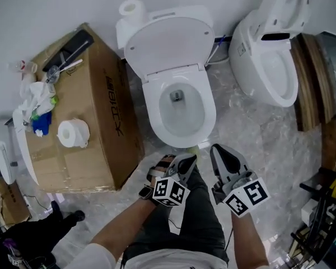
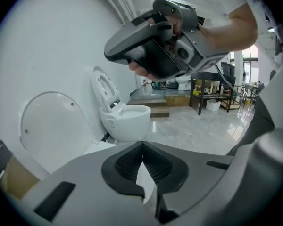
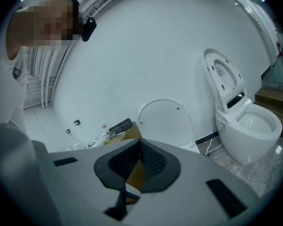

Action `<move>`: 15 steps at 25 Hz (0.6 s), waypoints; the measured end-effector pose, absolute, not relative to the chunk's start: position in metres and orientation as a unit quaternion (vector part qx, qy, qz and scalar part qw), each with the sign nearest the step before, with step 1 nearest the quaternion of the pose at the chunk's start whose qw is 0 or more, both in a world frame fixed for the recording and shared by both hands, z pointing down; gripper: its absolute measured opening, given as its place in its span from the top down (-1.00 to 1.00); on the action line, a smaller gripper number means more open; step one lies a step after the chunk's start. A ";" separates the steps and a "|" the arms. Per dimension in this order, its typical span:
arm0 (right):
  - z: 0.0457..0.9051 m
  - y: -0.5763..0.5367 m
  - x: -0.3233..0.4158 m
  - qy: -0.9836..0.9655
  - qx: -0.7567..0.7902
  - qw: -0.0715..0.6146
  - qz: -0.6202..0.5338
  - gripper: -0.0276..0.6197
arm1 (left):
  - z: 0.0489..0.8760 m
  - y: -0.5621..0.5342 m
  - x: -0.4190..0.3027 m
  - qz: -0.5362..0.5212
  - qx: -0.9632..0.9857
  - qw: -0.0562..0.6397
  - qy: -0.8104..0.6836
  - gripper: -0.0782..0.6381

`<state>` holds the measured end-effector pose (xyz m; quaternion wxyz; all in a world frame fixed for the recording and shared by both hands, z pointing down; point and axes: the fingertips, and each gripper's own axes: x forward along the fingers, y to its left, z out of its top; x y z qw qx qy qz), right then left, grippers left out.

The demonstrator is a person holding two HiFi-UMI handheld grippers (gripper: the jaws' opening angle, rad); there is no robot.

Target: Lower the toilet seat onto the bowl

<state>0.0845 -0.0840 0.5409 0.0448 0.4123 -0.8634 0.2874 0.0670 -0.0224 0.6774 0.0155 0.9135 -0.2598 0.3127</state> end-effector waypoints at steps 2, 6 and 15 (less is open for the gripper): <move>0.518 -0.078 0.083 -0.865 0.413 0.041 0.282 0.87 | 0.644 -0.020 0.066 0.301 0.915 0.018 -0.268 0.75; 0.472 -0.064 0.078 -0.868 0.415 0.031 0.271 0.87 | 0.585 -0.016 0.060 0.276 0.915 0.032 -0.292 0.75; 0.384 -0.042 0.064 -0.883 0.416 0.017 0.216 0.87 | 0.466 -0.020 0.034 0.212 0.909 0.041 -0.357 0.76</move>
